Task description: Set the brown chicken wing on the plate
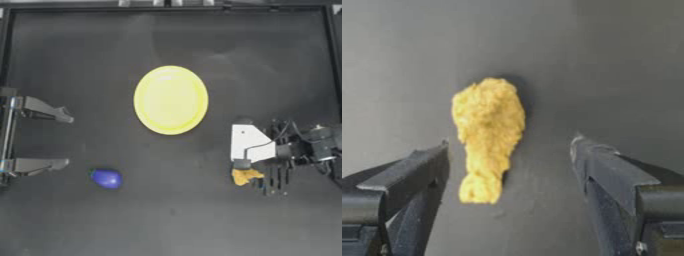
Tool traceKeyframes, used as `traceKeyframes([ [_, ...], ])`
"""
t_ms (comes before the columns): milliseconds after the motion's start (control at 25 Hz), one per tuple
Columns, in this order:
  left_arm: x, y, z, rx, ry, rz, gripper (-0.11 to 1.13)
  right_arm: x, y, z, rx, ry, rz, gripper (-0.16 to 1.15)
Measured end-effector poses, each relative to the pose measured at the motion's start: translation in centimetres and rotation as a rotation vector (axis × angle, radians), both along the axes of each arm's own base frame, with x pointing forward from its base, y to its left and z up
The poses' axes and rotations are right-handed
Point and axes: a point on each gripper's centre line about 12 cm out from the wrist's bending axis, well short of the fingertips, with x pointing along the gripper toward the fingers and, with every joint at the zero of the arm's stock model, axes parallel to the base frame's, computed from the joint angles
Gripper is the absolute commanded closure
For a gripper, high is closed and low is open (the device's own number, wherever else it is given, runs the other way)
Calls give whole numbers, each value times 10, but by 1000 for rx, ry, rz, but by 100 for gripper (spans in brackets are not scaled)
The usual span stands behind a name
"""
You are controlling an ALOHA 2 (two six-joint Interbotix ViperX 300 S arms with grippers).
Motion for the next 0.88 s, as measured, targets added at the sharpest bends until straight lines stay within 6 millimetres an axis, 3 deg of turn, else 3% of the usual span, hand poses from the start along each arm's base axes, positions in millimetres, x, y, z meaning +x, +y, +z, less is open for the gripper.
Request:
traceKeyframes([
  [880, -2, 2, 1, -20, -1, 13, -1, 8, 7, -45, 27, 64, -18, -1],
])
